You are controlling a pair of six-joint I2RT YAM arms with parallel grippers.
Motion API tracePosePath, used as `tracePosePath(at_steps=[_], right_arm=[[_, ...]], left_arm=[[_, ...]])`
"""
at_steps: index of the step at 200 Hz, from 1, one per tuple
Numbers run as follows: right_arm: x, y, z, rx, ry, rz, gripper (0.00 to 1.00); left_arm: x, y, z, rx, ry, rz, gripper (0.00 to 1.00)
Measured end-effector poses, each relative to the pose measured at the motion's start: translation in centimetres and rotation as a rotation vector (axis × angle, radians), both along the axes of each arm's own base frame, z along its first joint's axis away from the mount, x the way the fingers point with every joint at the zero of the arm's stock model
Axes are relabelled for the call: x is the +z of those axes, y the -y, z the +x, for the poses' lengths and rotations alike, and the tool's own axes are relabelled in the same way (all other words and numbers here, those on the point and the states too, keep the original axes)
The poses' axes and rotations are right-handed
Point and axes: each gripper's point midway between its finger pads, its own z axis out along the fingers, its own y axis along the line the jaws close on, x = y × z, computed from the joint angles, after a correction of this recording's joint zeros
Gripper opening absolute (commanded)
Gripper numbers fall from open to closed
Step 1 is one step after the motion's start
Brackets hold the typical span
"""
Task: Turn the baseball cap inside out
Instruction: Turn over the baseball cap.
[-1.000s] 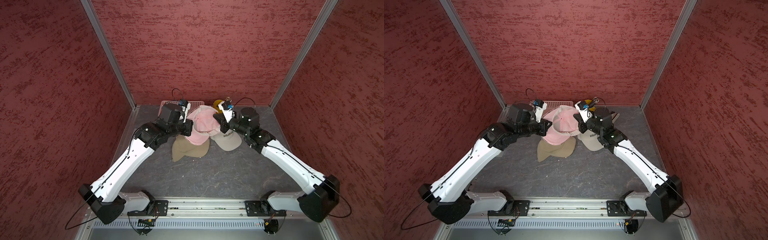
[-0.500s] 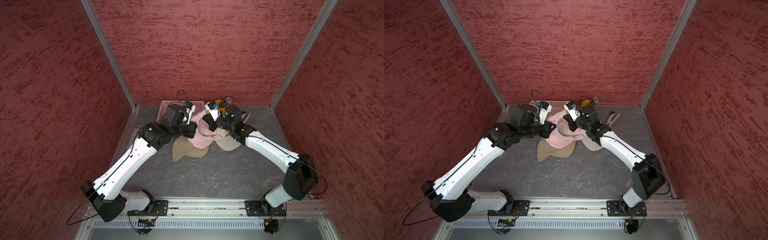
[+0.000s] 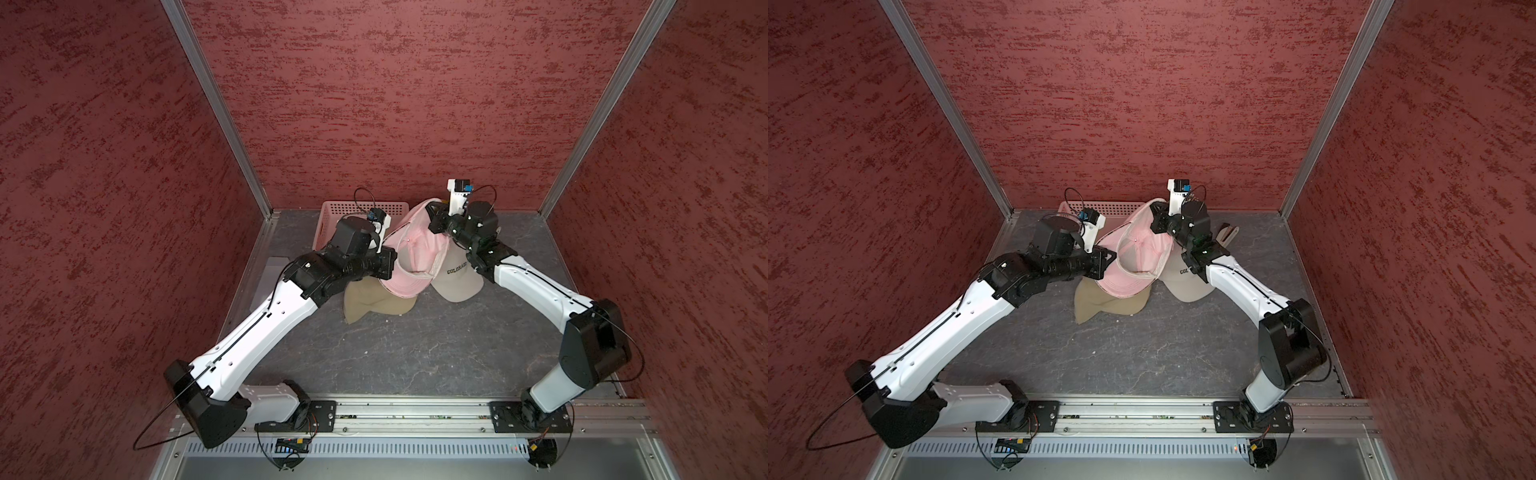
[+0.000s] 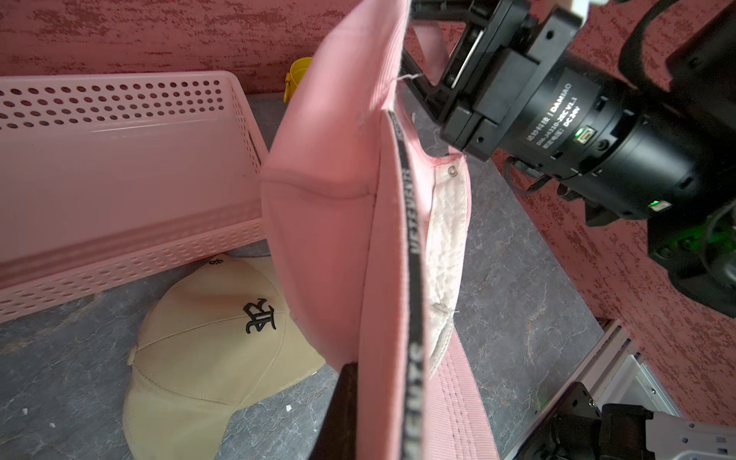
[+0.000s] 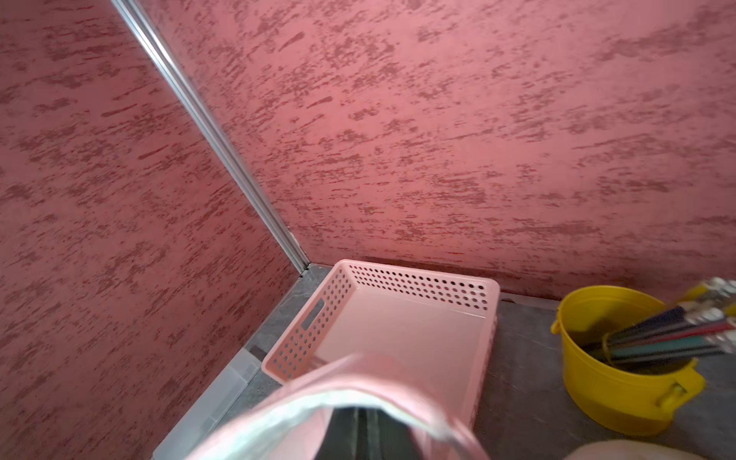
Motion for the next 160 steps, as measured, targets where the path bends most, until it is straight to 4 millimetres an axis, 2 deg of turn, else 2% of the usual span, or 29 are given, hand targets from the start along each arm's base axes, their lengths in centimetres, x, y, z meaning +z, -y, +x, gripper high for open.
tracePosePath(at_steps=[34, 52, 67, 80, 94, 120, 140, 160], right_arm=[[-2.5, 0.5, -1.1, 0.014, -0.085, -0.116, 0.0], [-4.2, -0.3, -2.6, 0.092, -0.115, -0.235, 0.03], [-5.1, -0.9, -4.3, 0.174, -0.115, -0.332, 0.04], [-5.2, -1.8, -6.1, 0.25, -0.09, -0.397, 0.04], [-4.4, -2.8, -8.1, 0.336, -0.033, -0.442, 0.0], [-3.1, -4.4, -10.6, 0.448, 0.072, -0.5, 0.0], [-3.4, -5.4, -10.9, 0.487, 0.102, -0.551, 0.0], [-4.4, -6.4, -9.6, 0.489, 0.111, -0.616, 0.0]], left_arm=[[1.3, -2.4, 0.7, 0.064, 0.03, -0.017, 0.0], [1.8, -3.9, 1.2, 0.105, 0.032, -0.012, 0.0], [2.2, -4.4, 1.3, 0.115, 0.033, -0.001, 0.0], [2.7, -4.3, 1.2, 0.108, 0.034, 0.004, 0.0], [2.9, -4.1, 1.2, 0.094, 0.031, 0.004, 0.0], [2.1, -3.9, 1.1, 0.075, 0.002, 0.029, 0.0], [1.4, -3.7, 0.9, 0.065, -0.022, 0.04, 0.0], [1.4, -3.6, 0.7, 0.054, -0.029, 0.038, 0.0]])
